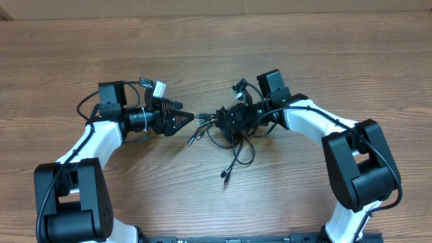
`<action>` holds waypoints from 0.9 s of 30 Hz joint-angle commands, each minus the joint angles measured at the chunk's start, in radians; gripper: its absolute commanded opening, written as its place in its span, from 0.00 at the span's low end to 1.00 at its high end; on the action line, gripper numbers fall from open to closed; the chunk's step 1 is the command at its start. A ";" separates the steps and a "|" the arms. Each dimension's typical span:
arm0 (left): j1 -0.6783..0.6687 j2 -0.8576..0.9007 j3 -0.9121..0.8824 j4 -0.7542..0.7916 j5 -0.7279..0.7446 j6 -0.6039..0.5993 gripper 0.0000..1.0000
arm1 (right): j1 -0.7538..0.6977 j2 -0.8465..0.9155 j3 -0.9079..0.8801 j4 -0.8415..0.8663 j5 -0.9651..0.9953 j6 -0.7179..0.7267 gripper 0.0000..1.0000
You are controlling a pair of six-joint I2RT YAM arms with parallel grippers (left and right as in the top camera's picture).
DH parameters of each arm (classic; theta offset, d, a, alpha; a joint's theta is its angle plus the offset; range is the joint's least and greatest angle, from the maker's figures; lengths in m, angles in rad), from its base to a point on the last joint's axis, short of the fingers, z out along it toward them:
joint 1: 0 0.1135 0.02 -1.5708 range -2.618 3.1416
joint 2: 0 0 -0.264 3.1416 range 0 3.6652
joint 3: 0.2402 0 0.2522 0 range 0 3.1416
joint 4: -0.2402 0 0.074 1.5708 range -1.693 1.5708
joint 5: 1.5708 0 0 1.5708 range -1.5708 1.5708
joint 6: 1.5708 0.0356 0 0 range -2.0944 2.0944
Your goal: Untangle cables
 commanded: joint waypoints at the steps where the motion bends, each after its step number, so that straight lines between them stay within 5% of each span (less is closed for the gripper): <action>1: 0.000 0.007 0.016 0.004 0.000 -0.011 0.93 | -0.014 -0.033 -0.003 0.063 -0.199 -0.007 0.04; 6: 0.000 0.007 0.016 0.004 -0.001 -0.011 0.91 | -0.017 -0.033 -0.003 0.174 -0.378 -0.006 0.04; 16: 0.000 0.007 0.016 -0.016 0.002 -0.010 0.64 | -0.032 -0.033 -0.003 0.181 -0.418 0.001 0.04; 27: 0.000 0.007 0.016 -0.015 0.002 -0.010 0.63 | -0.083 -0.033 -0.003 0.193 -0.496 0.004 0.04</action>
